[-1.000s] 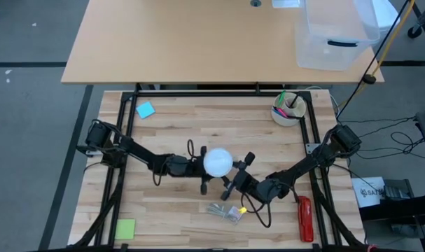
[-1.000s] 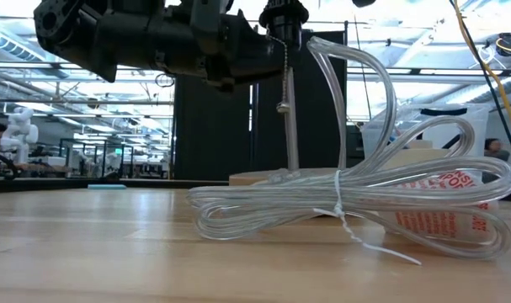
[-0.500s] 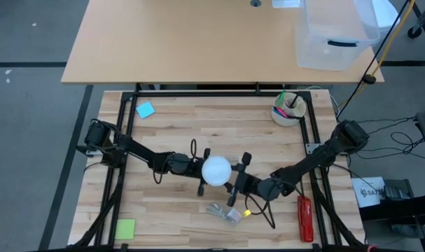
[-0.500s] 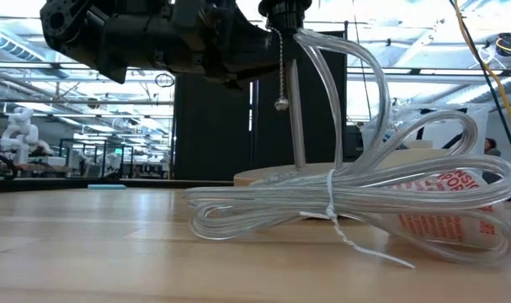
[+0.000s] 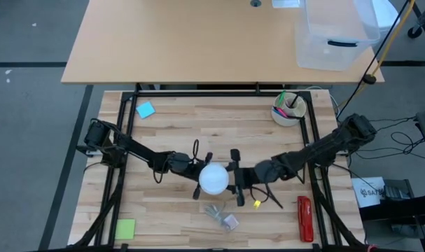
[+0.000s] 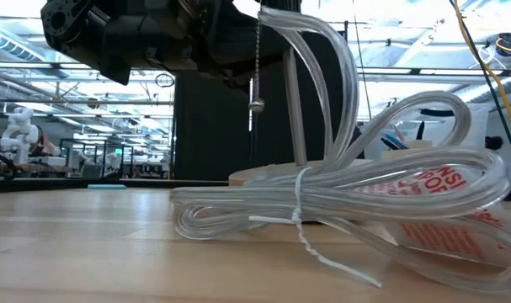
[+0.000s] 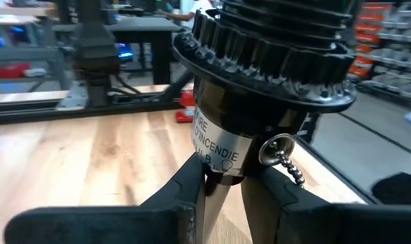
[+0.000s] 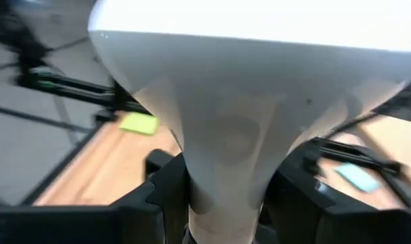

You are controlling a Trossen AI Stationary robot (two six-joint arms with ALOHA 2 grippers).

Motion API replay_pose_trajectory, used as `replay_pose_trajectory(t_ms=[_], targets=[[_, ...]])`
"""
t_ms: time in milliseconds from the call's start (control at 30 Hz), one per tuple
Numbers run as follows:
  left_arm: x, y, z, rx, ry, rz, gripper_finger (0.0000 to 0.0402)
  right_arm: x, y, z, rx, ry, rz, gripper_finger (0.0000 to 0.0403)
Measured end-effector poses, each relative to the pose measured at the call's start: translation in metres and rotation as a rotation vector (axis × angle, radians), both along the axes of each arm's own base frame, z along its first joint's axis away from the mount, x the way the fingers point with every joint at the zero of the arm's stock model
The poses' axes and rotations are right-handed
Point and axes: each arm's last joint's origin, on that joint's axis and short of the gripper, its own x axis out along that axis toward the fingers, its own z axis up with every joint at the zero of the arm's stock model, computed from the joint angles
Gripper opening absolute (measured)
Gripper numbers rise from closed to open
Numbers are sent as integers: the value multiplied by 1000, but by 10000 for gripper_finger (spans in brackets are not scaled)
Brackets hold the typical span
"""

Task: Screw lightbulb
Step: Remove the lightbulb from the lamp

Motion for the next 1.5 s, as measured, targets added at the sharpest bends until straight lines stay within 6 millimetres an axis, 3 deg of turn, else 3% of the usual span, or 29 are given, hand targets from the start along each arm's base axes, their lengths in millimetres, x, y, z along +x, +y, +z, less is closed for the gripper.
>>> replay_pose_trajectory(t_ms=[500,1033,1233,1500], targets=[[1,10,-2,-89,56,-66,68,16,-55,-1,103,44,333,158],[7,41,-4,-212,111,44,59,-9,-116,19,155,116,398,168],[8,52,-4,-208,111,73,45,-11,-129,19,175,125,413,174],[8,58,-6,-198,134,114,45,-11,-130,20,159,111,425,172]])
